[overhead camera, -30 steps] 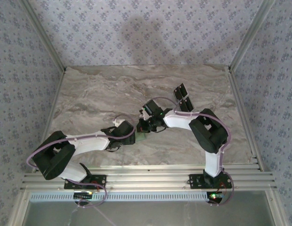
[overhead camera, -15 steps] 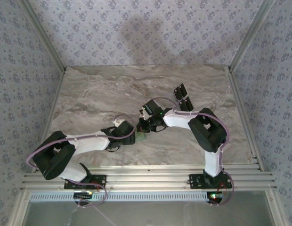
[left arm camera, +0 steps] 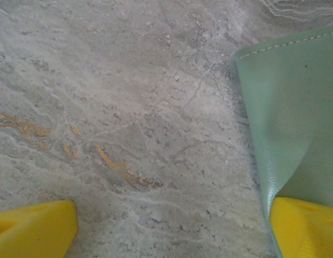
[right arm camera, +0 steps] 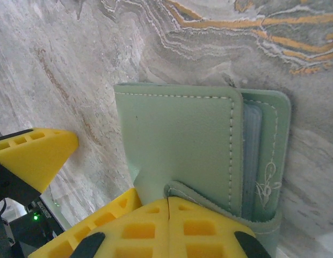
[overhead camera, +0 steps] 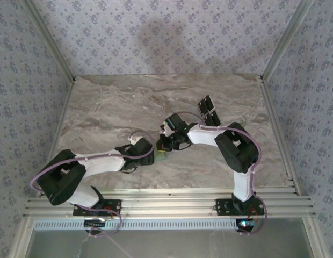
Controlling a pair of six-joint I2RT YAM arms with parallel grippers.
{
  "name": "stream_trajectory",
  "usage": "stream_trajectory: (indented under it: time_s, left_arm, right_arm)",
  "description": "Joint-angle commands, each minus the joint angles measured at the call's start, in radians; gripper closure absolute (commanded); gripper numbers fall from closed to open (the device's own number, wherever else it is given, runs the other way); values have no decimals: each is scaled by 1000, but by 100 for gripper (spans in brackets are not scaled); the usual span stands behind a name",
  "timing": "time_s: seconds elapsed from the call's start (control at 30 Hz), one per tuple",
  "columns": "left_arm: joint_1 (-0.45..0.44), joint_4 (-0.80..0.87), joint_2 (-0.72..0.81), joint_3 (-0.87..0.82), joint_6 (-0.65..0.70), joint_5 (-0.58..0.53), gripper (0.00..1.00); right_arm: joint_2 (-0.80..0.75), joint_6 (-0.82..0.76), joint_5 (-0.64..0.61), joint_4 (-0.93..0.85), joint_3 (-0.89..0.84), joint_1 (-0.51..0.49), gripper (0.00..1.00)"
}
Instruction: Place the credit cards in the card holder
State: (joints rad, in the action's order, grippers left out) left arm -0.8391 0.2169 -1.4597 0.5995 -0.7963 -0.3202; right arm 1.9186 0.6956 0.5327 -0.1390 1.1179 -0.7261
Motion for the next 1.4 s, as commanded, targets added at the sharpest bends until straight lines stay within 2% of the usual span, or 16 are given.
stream_trajectory:
  time_s: [0.0,0.07,0.27,0.37,0.5,0.63,0.73,0.8,0.87,1.03,1.1,1.17,1.3,1.37]
  left_arm:
    - [16,-115,-71,-42,4,149,5]
    - [18,-110,-62,-36,9,142,5]
    - [44,-49,31,-1,49,93,3]
    - [56,14,129,28,79,43,0]
    - [82,136,281,90,117,-56,0]
    - [130,236,398,163,186,-209,0]
    - [196,238,458,186,287,-340,0]
    - [242,168,497,161,381,-416,0]
    - [295,18,545,92,495,-451,0]
    - [495,-391,589,-130,667,-361,0]
    - [563,-470,537,-177,716,-292,0]
    - [606,-531,463,-196,731,-281,0]
    - [683,-730,311,-243,753,-201,0]
    - [708,-834,234,-270,758,-165,0]
  right_arm:
    - [1,3,-38,-81,-6,7,85]
    - [-5,-9,-25,-67,39,1,78]
    - [-58,-4,-30,-13,171,-4,49]
    - [-127,-2,-71,-11,196,5,27]
    - [-264,-30,-139,-60,170,57,13]
    - [-428,-113,-242,-197,125,158,9]
    - [-545,-182,-358,-292,87,257,8]
    - [-607,-226,-452,-337,45,338,5]
    - [-656,-260,-547,-351,4,432,1]
    - [-783,-321,-801,-154,-200,645,0]
    - [-808,-356,-894,-64,-273,692,0]
    - [-811,-410,-955,24,-335,727,0]
    - [-741,-500,-1011,150,-421,772,0]
    - [-704,-542,-1012,267,-487,777,0]
